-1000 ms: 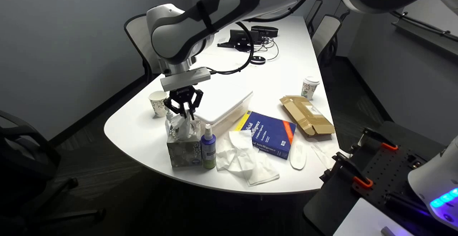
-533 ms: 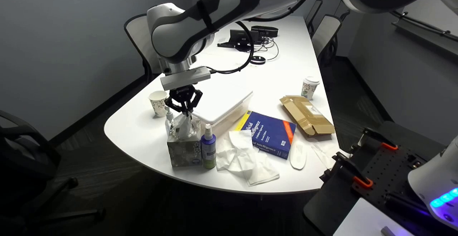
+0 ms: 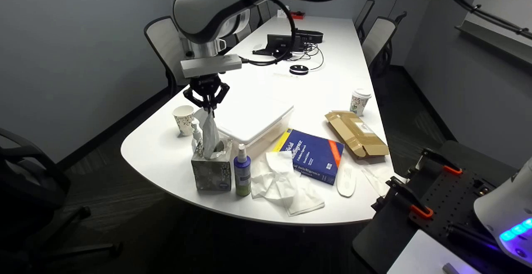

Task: Remove a tissue from the tissue box and wipe the white lid of the lunchbox with the tissue

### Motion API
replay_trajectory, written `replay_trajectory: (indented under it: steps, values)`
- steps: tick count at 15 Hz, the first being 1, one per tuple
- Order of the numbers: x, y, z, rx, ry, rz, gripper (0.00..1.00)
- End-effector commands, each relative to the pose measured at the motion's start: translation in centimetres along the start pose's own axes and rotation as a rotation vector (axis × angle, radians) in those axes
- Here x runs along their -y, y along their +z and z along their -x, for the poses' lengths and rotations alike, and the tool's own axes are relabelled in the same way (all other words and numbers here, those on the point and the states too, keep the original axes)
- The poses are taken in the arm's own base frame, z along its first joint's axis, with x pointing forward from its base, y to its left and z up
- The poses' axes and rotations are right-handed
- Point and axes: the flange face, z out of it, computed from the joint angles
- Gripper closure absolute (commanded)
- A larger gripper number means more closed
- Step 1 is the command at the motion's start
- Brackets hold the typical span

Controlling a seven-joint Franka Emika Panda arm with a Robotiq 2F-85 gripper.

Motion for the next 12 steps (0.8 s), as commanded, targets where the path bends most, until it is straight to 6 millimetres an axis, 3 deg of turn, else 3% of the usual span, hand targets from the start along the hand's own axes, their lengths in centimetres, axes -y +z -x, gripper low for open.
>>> replay_trajectory:
  steps: [1, 6, 9, 12]
  values:
    - [0.0, -4.7, 0.4, -0.04, -0.042, -0.05, 1.0]
    - [-0.5, -9.3, 0.5, -0.11, -0.052, -0.076, 1.0]
    - [-2.5, -11.7, -0.3, -0.17, 0.015, -0.12, 1.0]
    - [-5.6, -12.1, -1.3, -0.211, 0.1, -0.106, 1.0]
